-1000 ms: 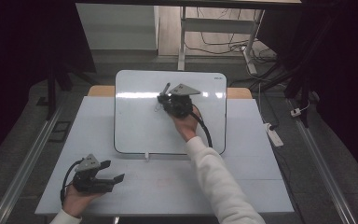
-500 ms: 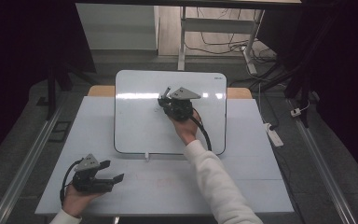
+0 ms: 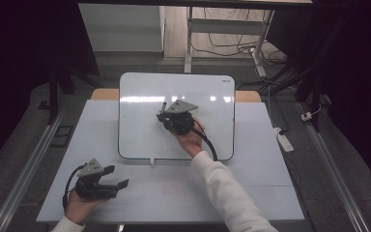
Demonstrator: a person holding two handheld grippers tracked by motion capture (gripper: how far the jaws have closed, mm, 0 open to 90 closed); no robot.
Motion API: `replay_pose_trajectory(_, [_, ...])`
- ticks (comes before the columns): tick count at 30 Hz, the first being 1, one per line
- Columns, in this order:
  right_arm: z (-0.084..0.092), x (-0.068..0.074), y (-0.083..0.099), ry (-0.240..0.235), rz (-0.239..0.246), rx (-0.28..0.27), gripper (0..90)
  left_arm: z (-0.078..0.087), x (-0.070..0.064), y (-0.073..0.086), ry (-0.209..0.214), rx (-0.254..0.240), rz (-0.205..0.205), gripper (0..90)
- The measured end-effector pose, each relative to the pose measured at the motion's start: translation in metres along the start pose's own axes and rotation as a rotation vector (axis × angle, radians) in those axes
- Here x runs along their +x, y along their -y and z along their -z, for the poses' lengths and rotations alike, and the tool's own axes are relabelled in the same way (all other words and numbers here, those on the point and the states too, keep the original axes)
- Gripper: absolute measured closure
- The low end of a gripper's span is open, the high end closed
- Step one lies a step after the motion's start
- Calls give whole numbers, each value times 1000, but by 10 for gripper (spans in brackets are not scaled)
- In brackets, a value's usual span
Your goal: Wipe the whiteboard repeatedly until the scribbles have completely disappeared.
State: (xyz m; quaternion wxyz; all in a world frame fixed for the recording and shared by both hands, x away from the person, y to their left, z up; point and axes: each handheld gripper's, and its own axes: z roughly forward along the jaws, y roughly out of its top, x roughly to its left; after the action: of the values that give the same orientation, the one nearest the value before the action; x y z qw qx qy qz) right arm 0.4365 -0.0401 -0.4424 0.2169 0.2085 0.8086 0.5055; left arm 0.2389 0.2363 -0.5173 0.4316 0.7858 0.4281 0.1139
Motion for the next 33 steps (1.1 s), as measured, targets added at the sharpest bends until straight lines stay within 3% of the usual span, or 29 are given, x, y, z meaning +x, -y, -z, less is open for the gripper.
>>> replay_pose_trajectory(2, [8,-16,-4,90,-59,-48,776,0,-1,0,-1,-1,0,197])
replay_pose_trajectory(4, [12,-25,-5,109,-120,-77,776,0,-1,-1,1,-1,-4,197])
replay_pose_trajectory(5, [11,-20,-4,105,-114,-67,775,0,-1,-1,1,-1,-4,197])
replay_pose_trajectory(6, [8,-12,-2,66,-85,-38,775,0,-1,-1,1,-1,-5,197])
replay_pose_trajectory(7, [4,-2,1,31,-33,-11,775,-1,-1,-1,2,0,-4,197])
replay_pose_trajectory(8, [2,5,2,17,22,11,776,-1,-1,-1,2,0,-4,197])
replay_pose_trajectory(9, [2,5,2,24,47,17,776,-1,0,-1,1,2,-2,197])
replay_pose_trajectory(10, [4,-1,0,41,23,-1,776,-1,0,-1,1,2,-2,198])
replay_pose_trajectory(12, [11,-20,-5,121,-59,-58,775,-1,0,-1,1,1,-2,198])
replay_pose_trajectory(14, [14,-30,-7,130,-136,-87,776,-1,-1,-1,1,-2,-5,198])
replay_pose_trajectory(15, [12,-27,-6,124,-123,-78,775,-1,-1,-1,2,-3,-5,198])
replay_pose_trajectory(17, [7,-14,-5,57,-39,-26,776,-1,-1,-1,3,-3,-4,199])
replay_pose_trajectory(18, [6,-11,-6,61,1,-15,776,-2,0,-1,4,-1,-2,198])
replay_pose_trajectory(19, [6,-14,-7,75,8,-20,775,-2,0,-1,4,-1,-2,199])
replay_pose_trajectory(21, [11,-29,-11,128,-87,-75,776,-2,0,-1,2,0,-2,199])
replay_pose_trajectory(22, [11,-29,-11,128,-87,-75,776,-2,0,-1,2,0,-2,199])
replay_pose_trajectory(23, [11,-30,-10,129,-125,-82,775,-2,-1,-1,4,-2,-5,199])
replay_pose_trajectory(25, [6,-14,-7,64,-32,-24,775,-2,0,-2,5,-2,-5,199])
replay_pose_trajectory(26, [4,-7,-6,56,18,-5,775,-2,0,-2,6,-2,-2,199])
replay_pose_trajectory(27, [4,-7,-6,56,18,-5,775,-2,0,-2,6,-2,-2,199])
replay_pose_trajectory(28, [9,-13,-6,90,9,-19,776,-3,0,-1,5,2,-1,199])
replay_pose_trajectory(30, [15,-27,-4,115,-129,-73,776,-2,0,-1,5,1,0,199])
replay_pose_trajectory(31, [15,-26,-2,108,-141,-75,775,-2,0,-1,5,-1,-2,199])
replay_pose_trajectory(32, [15,-26,-2,108,-141,-75,775,-2,-1,-1,4,-1,-4,199])
replay_pose_trajectory(33, [10,-9,2,65,-48,-27,775,-2,-1,-2,6,-1,-4,199])
